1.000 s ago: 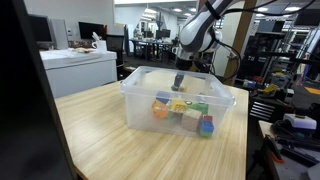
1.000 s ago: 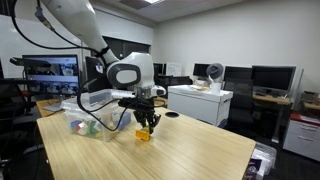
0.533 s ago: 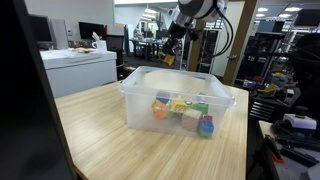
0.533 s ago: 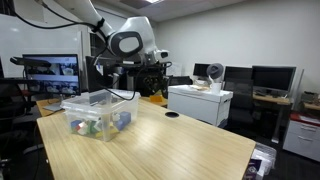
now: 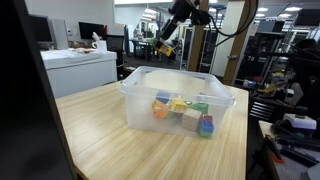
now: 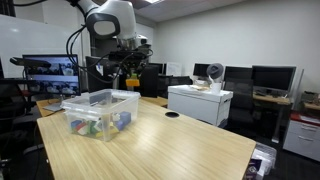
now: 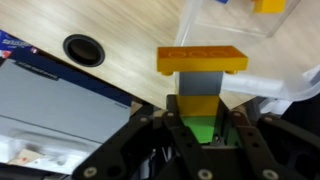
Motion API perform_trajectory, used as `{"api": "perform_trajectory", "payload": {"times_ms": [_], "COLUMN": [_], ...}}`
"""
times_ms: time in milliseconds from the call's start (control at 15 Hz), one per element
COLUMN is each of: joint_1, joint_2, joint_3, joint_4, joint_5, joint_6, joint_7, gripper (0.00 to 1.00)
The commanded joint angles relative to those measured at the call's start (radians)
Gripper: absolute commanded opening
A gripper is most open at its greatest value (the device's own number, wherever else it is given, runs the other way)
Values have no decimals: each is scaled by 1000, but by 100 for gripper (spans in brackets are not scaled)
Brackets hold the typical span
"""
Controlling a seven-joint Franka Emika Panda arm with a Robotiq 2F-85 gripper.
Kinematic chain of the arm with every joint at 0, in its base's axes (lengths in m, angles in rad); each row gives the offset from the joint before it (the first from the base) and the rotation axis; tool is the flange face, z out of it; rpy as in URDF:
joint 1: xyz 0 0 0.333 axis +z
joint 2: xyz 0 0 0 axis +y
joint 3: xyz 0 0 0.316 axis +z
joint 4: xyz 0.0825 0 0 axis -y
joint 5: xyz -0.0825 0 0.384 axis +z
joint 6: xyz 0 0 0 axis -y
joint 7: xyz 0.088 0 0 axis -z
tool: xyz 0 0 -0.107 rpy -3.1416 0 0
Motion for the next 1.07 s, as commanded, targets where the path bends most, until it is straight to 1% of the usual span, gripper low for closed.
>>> {"api": "perform_trajectory", "payload": {"times_ms": [0, 200, 333, 533, 733, 800, 867, 933, 1000], "joint_1": [42, 53, 58, 61, 60, 61, 60, 60, 60], "joint_2": [-52, -55, -61, -65, -65, -67, -68, -70, -75], "joint_3": [-73, -107, -121, -129, -134, -136, -139, -141, -142], "joint_4": [-65, -82, -87, -88, -84, -82, -80, -80, -86], "joint_5": [-12, -31, -27, -51, -75, -77, -74, -74, -67], "joint_6": [-120, -179, -251, -350, -409, -437, -457, -470, -459], "joint_7": [-101, -144, -188, -237, -259, -287, -309, -327, -349], "gripper": [11, 11, 11, 11, 11, 11, 61, 62, 68]}}
